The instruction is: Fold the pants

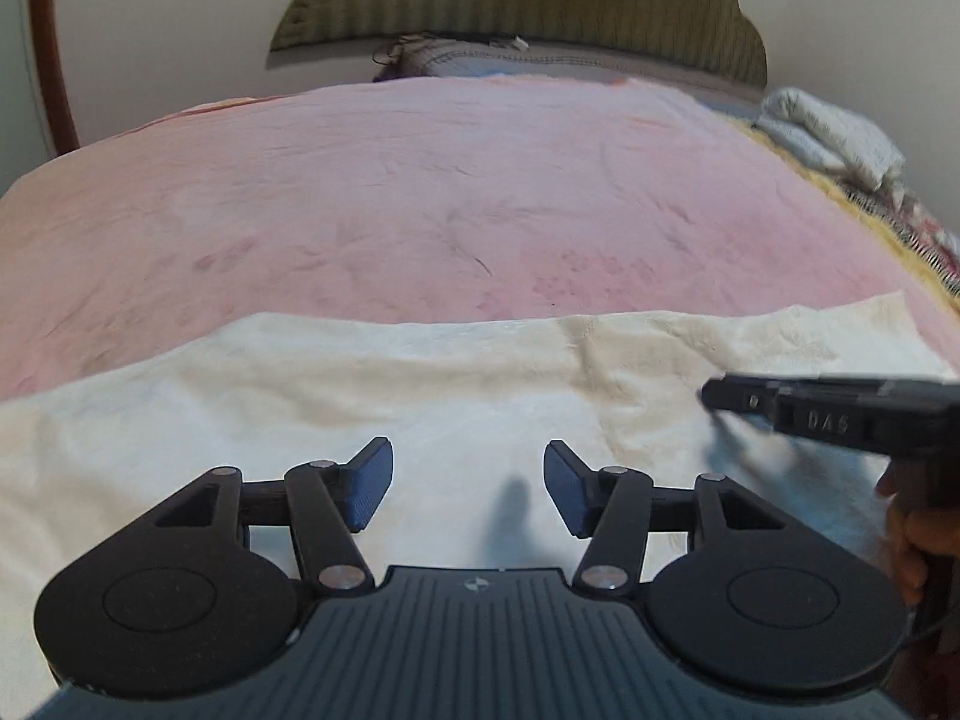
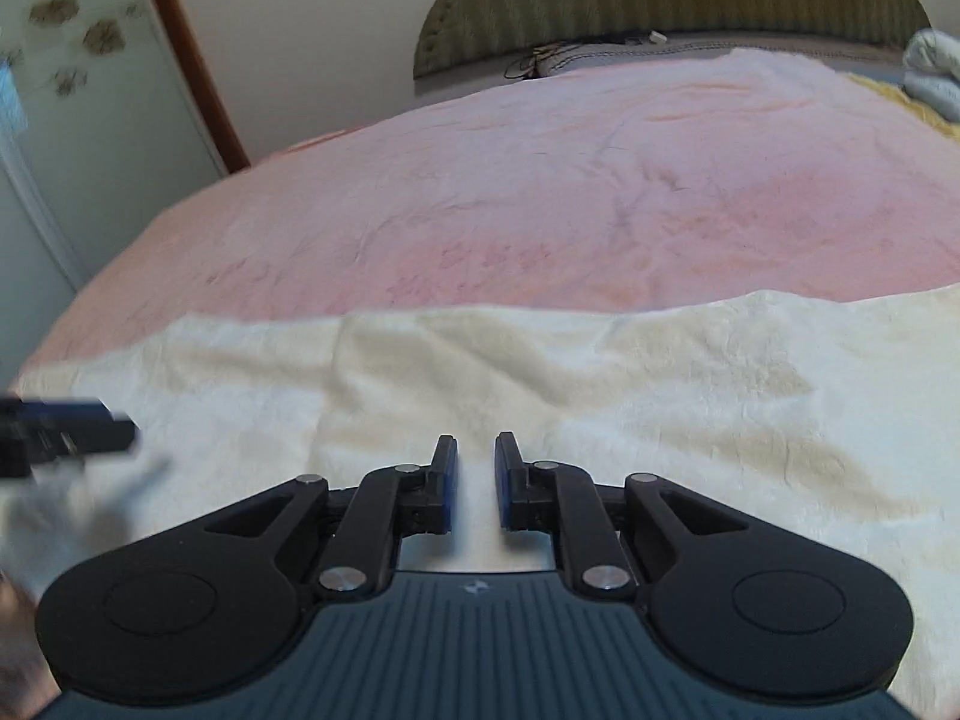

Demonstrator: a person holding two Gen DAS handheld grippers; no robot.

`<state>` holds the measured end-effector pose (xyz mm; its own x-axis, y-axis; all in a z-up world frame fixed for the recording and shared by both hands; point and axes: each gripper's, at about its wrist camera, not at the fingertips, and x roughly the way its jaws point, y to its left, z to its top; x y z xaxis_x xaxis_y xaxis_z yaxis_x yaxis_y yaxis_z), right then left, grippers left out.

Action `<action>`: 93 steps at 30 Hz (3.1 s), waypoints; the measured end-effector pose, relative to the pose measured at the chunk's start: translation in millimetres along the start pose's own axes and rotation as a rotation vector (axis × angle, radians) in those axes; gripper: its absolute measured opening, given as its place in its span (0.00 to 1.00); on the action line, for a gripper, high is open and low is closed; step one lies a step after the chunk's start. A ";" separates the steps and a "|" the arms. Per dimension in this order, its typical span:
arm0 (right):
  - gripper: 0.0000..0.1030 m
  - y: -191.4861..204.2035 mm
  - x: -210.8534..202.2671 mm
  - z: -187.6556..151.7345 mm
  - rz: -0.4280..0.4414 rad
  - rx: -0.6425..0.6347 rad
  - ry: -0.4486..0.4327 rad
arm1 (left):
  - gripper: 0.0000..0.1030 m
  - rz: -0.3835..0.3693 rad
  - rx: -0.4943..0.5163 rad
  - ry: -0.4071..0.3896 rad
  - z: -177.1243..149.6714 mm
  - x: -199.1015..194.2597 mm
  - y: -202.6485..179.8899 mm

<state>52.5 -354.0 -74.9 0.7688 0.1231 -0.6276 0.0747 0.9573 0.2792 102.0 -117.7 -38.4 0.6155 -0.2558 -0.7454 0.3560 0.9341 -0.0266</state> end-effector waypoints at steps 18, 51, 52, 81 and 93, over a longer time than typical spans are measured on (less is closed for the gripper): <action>0.18 -25.8 -11.2 16.3 -0.154 -0.079 -0.054 | 0.65 -0.027 -0.010 -0.006 8.4 25.0 -39.2; 0.45 -237.0 -114.0 -83.1 0.009 0.866 -0.484 | 0.68 -0.116 -0.010 0.004 -0.8 13.0 -73.4; 0.39 -240.2 -111.8 -82.3 0.016 0.883 -0.484 | 0.68 -0.136 -0.026 0.008 0.3 13.0 -71.2; 0.13 37.1 -94.0 -48.4 -0.081 -0.398 -0.268 | 0.49 -0.737 -0.727 0.196 27.3 76.7 -46.5; 0.14 126.3 -56.2 -63.8 0.134 -0.637 -0.223 | 0.07 -0.136 -0.226 -0.010 17.8 0.5 4.2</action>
<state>-21.9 -223.3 -50.8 0.8629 0.2594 -0.4337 -0.3654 0.9132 -0.1807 116.3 -118.3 -27.0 0.5799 -0.3842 -0.7184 0.2707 0.9226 -0.2749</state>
